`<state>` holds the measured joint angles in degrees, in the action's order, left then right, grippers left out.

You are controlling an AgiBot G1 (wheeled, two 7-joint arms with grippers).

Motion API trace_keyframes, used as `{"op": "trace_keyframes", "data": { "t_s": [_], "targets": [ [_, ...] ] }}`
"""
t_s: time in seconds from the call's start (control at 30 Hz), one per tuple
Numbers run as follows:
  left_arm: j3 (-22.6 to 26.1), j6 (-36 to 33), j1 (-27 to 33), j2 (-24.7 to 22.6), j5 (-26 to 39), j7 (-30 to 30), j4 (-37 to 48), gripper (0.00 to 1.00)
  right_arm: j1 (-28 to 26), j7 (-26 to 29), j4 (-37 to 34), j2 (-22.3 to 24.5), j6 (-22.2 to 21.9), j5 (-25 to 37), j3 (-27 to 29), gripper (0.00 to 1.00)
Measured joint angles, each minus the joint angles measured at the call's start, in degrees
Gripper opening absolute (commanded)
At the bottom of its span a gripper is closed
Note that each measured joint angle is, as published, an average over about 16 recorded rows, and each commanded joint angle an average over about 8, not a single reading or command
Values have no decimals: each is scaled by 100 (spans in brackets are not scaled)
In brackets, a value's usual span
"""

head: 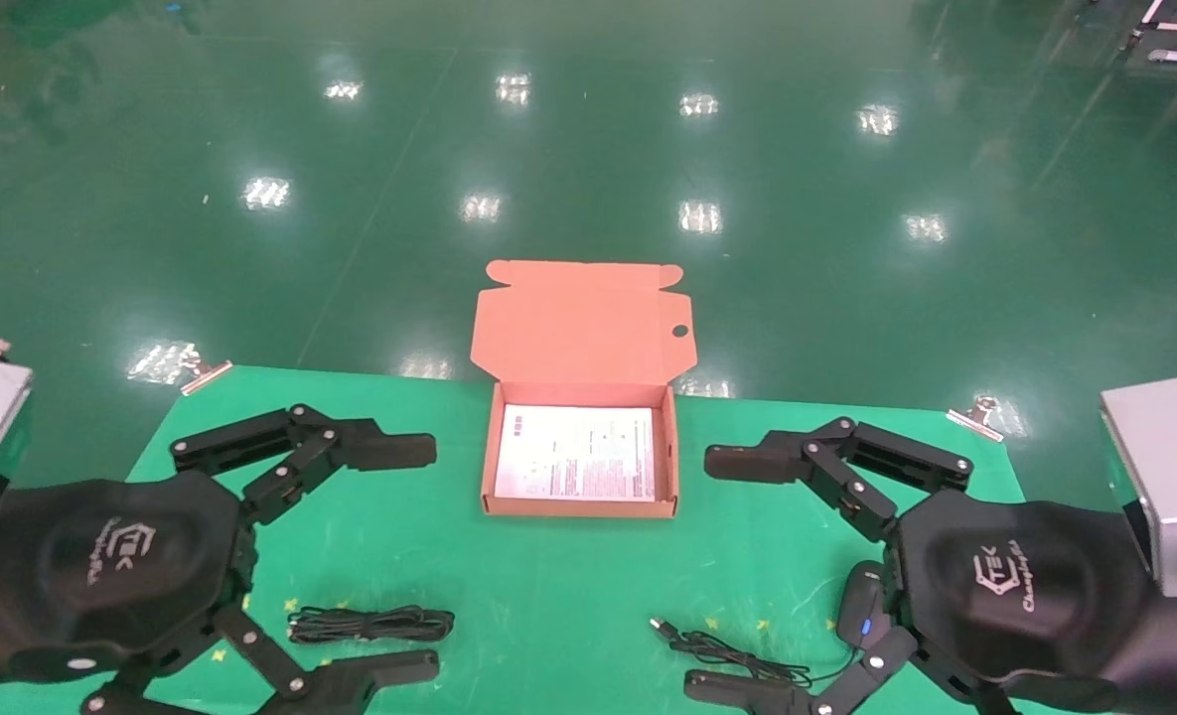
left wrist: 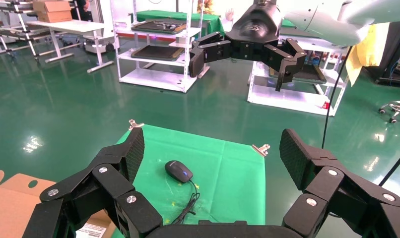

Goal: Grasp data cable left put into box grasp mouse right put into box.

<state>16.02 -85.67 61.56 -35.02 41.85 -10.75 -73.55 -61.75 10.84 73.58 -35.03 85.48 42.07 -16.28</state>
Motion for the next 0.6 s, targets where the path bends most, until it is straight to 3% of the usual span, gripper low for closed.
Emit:
{"op": "trace_keyframes", "data": {
  "t_s": [0.6],
  "targets": [
    [2, 6, 3, -5, 5, 2, 2, 100, 4, 5, -3, 4, 3, 2, -2, 100]
  ]
}}
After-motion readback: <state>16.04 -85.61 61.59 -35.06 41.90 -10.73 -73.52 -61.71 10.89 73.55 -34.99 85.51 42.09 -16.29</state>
